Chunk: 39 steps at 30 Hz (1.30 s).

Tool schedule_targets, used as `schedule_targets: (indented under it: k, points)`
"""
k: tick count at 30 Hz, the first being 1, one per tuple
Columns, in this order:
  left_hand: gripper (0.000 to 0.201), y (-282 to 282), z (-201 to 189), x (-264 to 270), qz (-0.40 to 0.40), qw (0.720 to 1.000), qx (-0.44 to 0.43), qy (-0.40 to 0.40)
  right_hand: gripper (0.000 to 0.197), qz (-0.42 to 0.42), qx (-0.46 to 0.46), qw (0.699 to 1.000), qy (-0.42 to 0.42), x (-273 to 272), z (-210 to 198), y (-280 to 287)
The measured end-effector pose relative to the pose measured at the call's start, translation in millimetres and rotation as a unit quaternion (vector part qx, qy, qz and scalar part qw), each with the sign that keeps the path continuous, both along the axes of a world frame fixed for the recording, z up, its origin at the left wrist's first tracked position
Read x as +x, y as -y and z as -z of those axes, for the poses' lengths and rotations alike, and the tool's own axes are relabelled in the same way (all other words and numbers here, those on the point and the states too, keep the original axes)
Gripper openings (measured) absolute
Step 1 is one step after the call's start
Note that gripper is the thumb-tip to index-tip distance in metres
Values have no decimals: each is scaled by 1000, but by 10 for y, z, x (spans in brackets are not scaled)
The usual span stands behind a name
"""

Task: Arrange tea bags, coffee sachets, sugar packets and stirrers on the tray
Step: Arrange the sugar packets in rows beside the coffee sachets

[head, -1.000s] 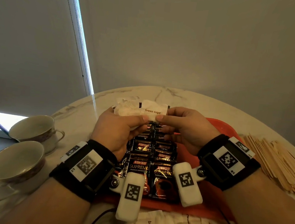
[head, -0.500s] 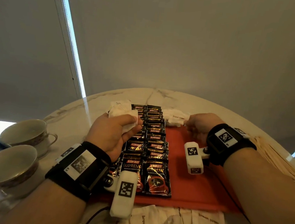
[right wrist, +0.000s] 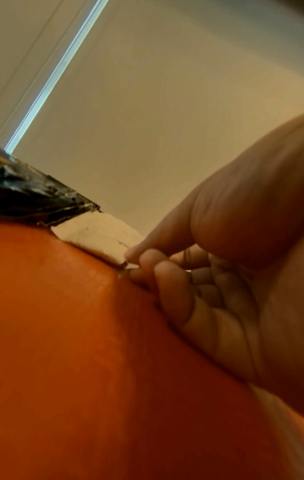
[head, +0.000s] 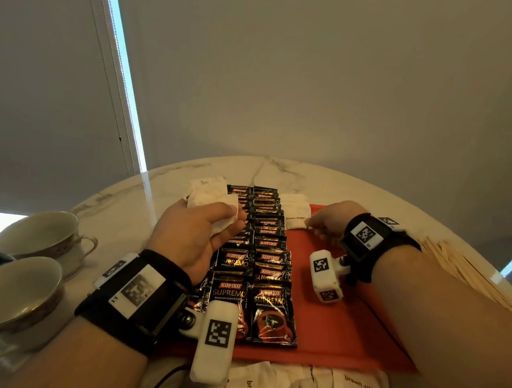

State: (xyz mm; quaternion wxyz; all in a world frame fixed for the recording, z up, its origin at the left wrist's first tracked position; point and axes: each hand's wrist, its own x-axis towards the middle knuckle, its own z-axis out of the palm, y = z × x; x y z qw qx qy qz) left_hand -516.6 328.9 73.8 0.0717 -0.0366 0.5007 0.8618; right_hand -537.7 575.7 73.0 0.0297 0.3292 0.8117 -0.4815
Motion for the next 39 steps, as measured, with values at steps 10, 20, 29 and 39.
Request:
schedule_targets:
  k: [10,20,29,39]
  points:
    - [34,-7,-41,36,37,999,23,23,10,-10,-30,998,-49,93,-21,98]
    - [42,-23,-66,106,155,986,34,41,22,-13,-221,960,-172,398,-56,284]
    - [38,-18,-41,190,138,985,-93,-33,9,-162,-265,917,-252,720,-34,706]
    - [22,-30,-72,130,74,996,-42,7,23,-170,-308,904,-245,714,-33,732]
